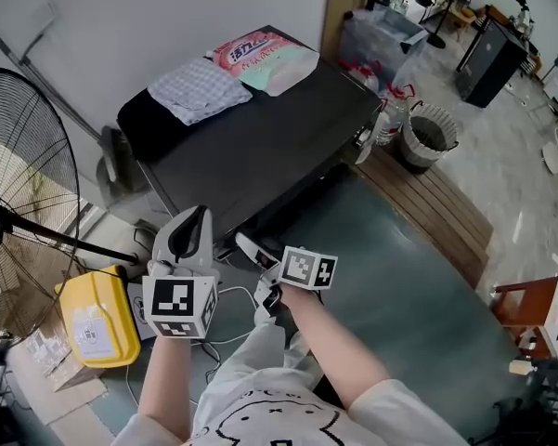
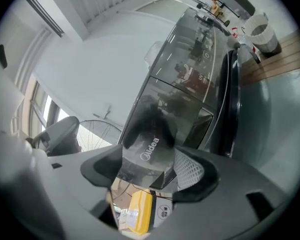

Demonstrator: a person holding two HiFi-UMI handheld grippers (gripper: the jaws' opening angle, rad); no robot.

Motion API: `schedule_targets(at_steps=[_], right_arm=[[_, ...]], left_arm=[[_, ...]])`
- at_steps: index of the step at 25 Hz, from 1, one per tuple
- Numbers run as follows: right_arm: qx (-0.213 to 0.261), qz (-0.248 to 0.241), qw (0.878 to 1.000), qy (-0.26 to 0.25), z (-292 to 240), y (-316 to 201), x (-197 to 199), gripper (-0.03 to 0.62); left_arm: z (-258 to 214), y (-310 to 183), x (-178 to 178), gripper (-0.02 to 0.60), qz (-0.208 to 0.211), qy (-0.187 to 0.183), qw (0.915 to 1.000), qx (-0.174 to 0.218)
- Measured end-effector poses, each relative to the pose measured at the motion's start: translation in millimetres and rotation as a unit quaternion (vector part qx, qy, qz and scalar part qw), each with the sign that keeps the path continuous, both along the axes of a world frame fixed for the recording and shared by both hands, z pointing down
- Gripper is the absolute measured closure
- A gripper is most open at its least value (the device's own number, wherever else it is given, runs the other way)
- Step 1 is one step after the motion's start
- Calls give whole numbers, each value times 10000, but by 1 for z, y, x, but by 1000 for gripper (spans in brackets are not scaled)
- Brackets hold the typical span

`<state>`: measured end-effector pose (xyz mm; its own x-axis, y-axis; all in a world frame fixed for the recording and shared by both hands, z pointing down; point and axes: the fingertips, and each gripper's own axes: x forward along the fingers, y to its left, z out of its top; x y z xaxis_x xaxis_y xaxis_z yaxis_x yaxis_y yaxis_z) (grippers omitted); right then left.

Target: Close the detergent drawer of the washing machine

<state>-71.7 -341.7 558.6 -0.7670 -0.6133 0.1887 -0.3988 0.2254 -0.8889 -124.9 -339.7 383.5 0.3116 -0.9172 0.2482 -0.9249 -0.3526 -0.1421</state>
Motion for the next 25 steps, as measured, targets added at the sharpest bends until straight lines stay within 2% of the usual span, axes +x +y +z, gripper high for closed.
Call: schedule_targets(at_steps=[9, 15, 22, 25], right_arm=[[620, -458, 9928, 912, -15, 31, 8, 276], [1260, -801, 9741, 1696, -35, 60, 22, 276], [2020, -864, 9518, 2141, -73, 91, 36, 283], [2313, -786, 9435, 2240, -89, 97, 44, 305]], left_arm=[[-13, 32, 4, 563, -215, 75, 9996, 150], [-22, 64, 14, 563, -347, 164, 9988, 293], [-35, 103, 21, 563, -534, 241, 9972, 463], [-39, 115, 22, 563, -578, 242, 9967, 521]])
